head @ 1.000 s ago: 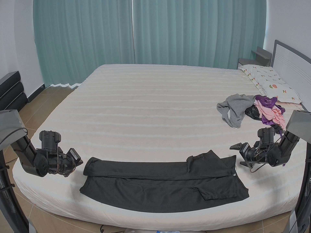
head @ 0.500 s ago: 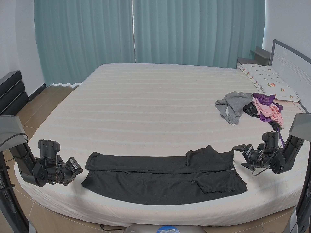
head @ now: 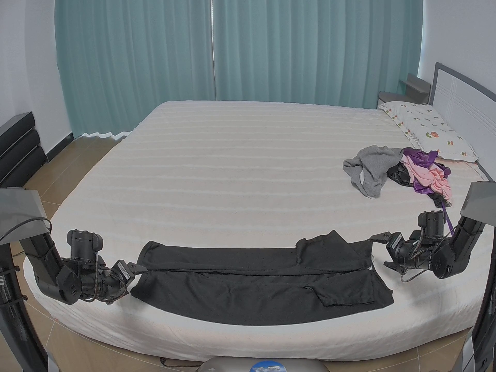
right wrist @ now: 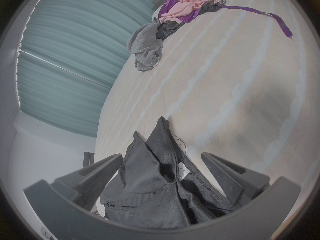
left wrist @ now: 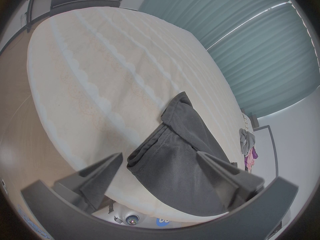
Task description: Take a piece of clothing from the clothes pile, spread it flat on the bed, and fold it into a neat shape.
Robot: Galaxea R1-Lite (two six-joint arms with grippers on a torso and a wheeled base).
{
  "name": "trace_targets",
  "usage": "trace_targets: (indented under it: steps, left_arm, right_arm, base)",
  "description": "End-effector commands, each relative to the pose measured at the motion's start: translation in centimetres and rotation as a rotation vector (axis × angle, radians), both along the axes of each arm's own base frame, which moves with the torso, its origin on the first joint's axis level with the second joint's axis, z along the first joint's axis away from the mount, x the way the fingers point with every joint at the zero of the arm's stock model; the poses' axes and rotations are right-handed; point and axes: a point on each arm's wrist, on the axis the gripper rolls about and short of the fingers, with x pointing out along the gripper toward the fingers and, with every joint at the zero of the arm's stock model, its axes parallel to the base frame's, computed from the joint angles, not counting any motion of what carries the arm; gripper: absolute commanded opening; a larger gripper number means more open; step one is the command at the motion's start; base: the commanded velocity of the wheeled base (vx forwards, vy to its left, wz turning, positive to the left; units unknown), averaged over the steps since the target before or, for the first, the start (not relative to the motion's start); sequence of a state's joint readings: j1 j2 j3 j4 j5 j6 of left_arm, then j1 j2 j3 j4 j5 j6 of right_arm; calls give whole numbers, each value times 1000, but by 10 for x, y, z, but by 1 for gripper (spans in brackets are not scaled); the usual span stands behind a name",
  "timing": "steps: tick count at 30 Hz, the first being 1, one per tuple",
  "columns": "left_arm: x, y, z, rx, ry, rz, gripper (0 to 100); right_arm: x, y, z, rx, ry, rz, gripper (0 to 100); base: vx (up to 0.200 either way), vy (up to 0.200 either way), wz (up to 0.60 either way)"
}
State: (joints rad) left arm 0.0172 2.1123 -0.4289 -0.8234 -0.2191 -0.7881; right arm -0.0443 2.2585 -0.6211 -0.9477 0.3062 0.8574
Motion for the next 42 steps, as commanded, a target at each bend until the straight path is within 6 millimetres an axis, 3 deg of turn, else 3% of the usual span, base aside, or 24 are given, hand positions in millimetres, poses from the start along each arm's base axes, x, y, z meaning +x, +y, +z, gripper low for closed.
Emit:
trace_targets:
  steps: [1,15,16,27,42]
  left_arm:
    - [-2,-3,-5,2,18,-11,100]
    - [-1,-20,-23,96,-9,3,100]
    - [-1,-20,-23,96,-9,3,0]
    - [-21,-14,-29,287,50,15,0]
    - [-32,-14,-30,350,84,0,0]
  right_arm:
    - [0,0,0,0,0,0,100]
    - [0,0,0,0,-4,0,100]
    - [0,0,0,0,-4,0,100]
    - [0,-1,0,0,-4,-3,100]
    - [-4,1,2,-1,3,4,100]
  base:
    - [0,0,0]
    - [0,0,0]
    - [0,0,0]
    - [0,0,0]
    - [0,0,0]
